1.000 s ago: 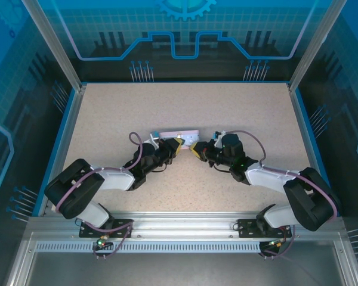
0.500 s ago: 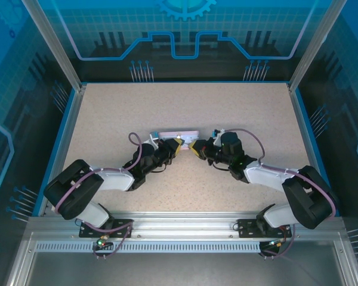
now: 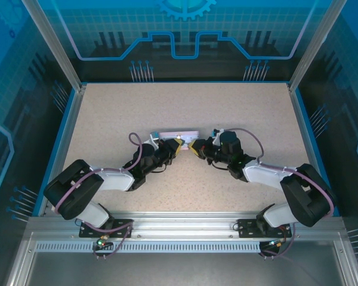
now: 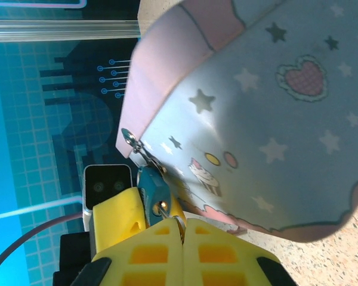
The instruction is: Unlock a padlock with a key
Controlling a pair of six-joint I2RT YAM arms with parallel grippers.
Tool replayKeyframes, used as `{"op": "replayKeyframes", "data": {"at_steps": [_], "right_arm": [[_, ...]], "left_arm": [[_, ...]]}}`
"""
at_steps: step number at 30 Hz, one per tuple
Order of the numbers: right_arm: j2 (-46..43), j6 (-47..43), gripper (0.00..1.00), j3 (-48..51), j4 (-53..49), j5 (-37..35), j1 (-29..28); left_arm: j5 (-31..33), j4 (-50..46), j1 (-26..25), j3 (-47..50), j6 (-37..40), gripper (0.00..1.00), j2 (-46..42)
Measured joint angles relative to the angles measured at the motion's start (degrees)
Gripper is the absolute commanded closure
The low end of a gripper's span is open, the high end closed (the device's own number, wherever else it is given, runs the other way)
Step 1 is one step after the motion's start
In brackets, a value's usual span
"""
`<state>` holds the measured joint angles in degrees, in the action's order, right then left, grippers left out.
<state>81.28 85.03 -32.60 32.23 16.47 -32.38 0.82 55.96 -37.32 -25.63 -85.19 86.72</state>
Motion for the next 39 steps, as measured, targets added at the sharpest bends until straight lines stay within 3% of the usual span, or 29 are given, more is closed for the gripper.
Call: {"op": "replayKeyframes", "data": {"at_steps": [39], "right_arm": [[2.27, -2.03, 1.0, -2.82, -1.53, -2.12, -1.49]], "left_arm": [[2.1, 0.44, -0.09, 0.0, 0.0, 1.0, 0.28]]}}
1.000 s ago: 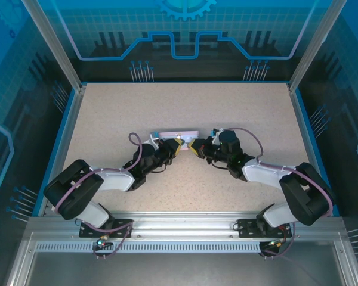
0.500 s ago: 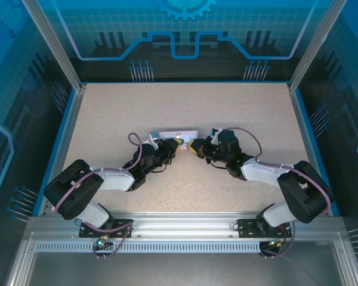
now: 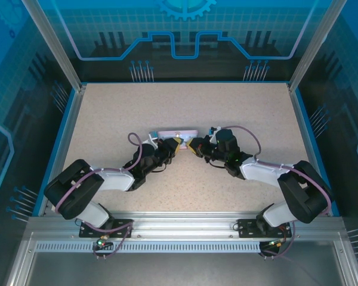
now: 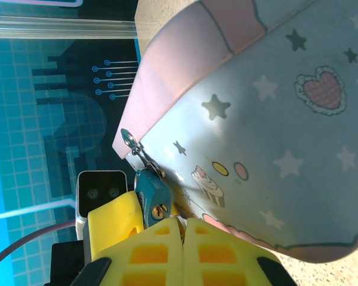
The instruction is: Unlock a padlock with a key
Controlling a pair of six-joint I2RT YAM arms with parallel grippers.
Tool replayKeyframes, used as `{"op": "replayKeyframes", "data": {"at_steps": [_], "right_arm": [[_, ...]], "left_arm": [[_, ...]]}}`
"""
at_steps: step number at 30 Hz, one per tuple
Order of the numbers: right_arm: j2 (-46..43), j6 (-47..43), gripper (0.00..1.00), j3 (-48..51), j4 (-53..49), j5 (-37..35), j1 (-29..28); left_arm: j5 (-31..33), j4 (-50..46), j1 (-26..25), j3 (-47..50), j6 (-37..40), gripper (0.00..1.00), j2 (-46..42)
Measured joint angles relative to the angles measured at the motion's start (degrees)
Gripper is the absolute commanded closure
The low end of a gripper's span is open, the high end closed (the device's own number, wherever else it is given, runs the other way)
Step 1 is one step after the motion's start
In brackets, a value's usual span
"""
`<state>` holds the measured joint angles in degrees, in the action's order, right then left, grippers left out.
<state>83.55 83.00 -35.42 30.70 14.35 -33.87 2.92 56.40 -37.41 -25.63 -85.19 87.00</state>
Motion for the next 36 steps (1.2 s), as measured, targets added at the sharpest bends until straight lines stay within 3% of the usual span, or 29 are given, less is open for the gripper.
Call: {"op": "replayKeyframes", "data": {"at_steps": [36], "right_arm": [[9.14, -0.33, 1.0, -3.56, 3.61, -2.82, -2.14]], "left_arm": [[4.5, 1.92, -0.26, 0.02, -0.42, 1.0, 5.2]]}}
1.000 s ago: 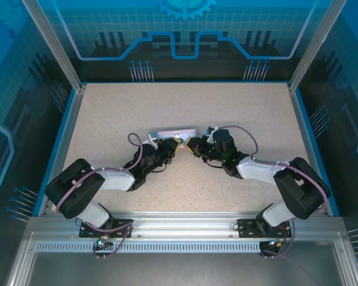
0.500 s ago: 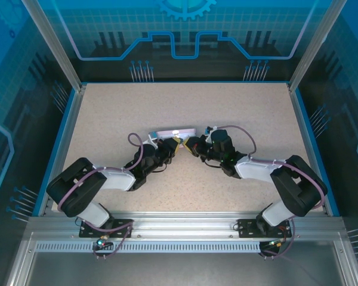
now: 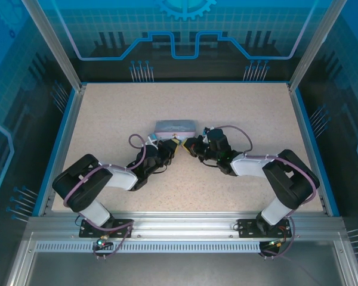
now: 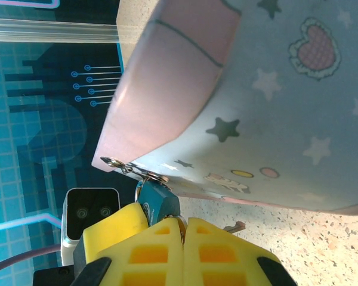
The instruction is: Unlock a padlock with a key
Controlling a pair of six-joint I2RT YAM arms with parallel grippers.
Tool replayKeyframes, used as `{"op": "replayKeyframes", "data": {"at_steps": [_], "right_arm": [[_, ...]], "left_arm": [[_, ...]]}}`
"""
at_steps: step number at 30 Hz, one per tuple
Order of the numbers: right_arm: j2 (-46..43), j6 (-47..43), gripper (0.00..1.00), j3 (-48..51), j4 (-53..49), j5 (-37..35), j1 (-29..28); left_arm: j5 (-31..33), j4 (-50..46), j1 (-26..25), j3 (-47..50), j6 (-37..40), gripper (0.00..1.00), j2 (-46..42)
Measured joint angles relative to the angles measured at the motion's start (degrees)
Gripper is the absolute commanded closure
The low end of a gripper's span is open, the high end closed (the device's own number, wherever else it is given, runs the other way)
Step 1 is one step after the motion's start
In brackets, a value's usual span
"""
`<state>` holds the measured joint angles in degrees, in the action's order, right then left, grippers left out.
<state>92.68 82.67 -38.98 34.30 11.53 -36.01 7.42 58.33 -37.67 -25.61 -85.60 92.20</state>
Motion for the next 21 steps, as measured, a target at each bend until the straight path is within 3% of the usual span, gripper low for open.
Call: {"op": "replayKeyframes", "data": {"at_steps": [9, 21], "right_arm": [[0.59, 0.09, 1.0, 0.0, -0.11, 1.18, 0.07], [3.69, 5.84, 1.0, 0.0, 4.72, 8.61, 2.89]], "left_arm": [[-0.11, 0.48, -0.07, 0.83, 3.69, 1.0, 0.11], [-2.43, 7.41, 0.92, 2.25, 17.07, 1.0, 2.78]]}}
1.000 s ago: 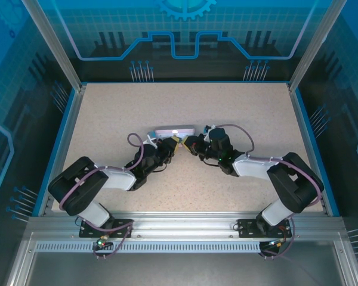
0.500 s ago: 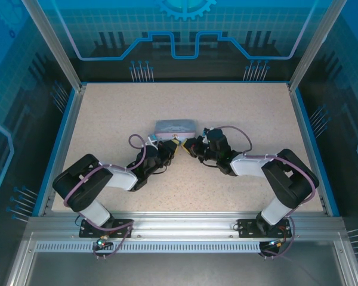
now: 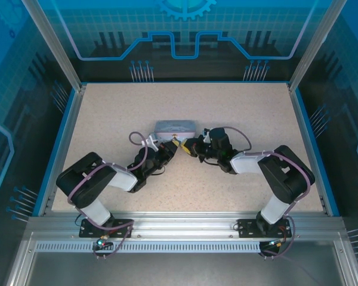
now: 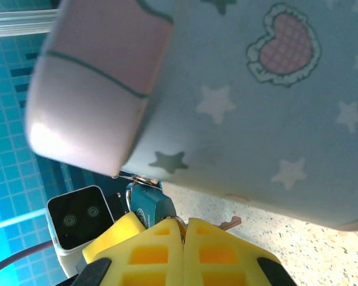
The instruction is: Unlock a padlock with a key
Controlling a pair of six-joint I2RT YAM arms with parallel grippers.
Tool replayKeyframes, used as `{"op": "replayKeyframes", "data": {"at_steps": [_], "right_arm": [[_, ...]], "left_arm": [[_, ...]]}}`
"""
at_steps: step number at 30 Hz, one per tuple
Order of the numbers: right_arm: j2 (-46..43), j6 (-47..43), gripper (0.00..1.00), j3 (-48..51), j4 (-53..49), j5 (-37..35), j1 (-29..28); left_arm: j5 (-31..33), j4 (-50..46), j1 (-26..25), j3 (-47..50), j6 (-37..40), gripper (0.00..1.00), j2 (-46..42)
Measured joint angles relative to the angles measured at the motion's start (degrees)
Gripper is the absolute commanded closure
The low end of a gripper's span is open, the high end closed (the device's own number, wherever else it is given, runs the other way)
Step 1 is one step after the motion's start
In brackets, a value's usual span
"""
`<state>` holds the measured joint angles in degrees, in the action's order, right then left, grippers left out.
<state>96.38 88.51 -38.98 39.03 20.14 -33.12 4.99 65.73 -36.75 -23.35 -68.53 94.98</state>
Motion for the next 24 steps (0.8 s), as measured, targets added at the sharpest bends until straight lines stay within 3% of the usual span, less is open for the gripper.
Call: {"op": "replayKeyframes", "data": {"at_steps": [7, 24], "right_arm": [[2.51, 5.73, 1.0, -0.04, 4.39, 4.94, 2.58], [7.85, 10.29, 1.0, -4.66, 2.1, 14.4, 5.6]], "left_arm": [[-3.48, 9.14, 1.46, 0.15, 5.18, 1.0, 5.33], [-8.24, 15.41, 2.64, 2.32, 13.57, 1.0, 9.68]]}}
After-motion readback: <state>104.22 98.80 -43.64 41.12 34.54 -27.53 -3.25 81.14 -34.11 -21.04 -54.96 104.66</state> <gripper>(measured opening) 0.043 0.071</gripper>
